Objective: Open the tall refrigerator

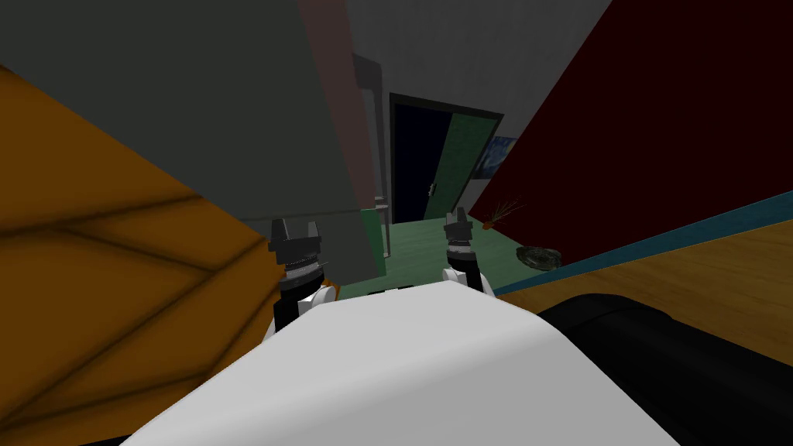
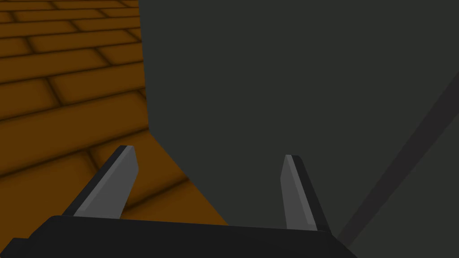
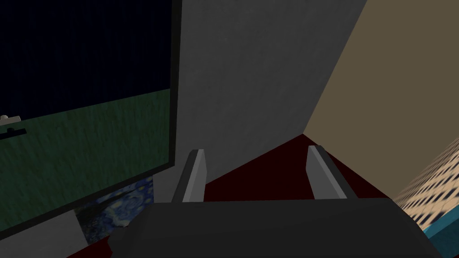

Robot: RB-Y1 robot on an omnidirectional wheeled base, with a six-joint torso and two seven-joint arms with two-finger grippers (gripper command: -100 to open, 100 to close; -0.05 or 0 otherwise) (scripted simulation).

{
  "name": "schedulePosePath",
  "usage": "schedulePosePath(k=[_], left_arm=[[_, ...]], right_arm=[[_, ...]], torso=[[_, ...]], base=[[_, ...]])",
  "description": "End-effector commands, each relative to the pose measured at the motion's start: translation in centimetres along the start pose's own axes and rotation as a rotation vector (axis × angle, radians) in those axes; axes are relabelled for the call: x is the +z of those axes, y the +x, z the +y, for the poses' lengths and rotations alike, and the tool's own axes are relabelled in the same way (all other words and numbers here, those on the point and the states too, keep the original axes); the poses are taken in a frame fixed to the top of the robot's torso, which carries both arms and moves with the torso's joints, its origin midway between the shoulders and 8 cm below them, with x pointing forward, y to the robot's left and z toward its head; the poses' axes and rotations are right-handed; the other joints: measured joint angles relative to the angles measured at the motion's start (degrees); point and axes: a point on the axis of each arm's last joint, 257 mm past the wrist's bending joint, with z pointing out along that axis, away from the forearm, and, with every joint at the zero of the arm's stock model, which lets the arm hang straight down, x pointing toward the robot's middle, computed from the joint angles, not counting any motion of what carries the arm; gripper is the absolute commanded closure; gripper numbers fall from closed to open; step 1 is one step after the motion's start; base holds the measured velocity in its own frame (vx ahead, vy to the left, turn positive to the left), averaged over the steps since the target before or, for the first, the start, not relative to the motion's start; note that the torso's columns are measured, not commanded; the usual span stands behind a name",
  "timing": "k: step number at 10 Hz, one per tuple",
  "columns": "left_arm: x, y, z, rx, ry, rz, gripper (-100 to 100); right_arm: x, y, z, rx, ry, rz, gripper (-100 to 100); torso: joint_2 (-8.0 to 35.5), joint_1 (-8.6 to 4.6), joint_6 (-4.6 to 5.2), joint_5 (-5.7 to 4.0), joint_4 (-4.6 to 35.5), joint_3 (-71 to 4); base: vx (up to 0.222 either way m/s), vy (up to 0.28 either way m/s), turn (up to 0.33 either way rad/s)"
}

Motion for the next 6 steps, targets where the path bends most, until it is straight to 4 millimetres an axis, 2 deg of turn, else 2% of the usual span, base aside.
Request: schedulePosePath(k=[1, 2, 3, 6], left_arm=[[0.0, 0.0, 0.0, 0.0, 0.0, 0.0, 0], [0.2, 0.3, 0.2, 0.011, -0.017, 0.025, -100], [0.5, 0.4, 0.6, 0.02, -0.04, 0.042, -100], [1.0, 0.5, 1.3, 0.035, -0.082, 0.056, -100]], right_arm=[[0.0, 0.0, 0.0, 0.0, 0.0, 0.0, 0], [0.0, 0.0, 0.0, 0.0, 0.0, 0.0, 0], [0.0, 0.0, 0.0, 0.0, 0.001, 0.0, 0], [0.0, 0.0, 0.0, 0.0, 0.001, 0.0, 0]], torso=[[4.23, 0.0, 0.0, 0.0, 4.23, -8.46], [8.46, 0.0, 0.0, 0.0, 8.46, -16.92], [10.35, -0.06, 0.0, -0.01, 10.34, -20.89], [11.01, -0.06, 0.0, -0.02, 11.09, -22.35]], base=[[0.0, 0.0, 0.0], [0.019, -0.022, 0.014], [0.026, -0.055, 0.03], [0.056, -0.066, 0.021]])
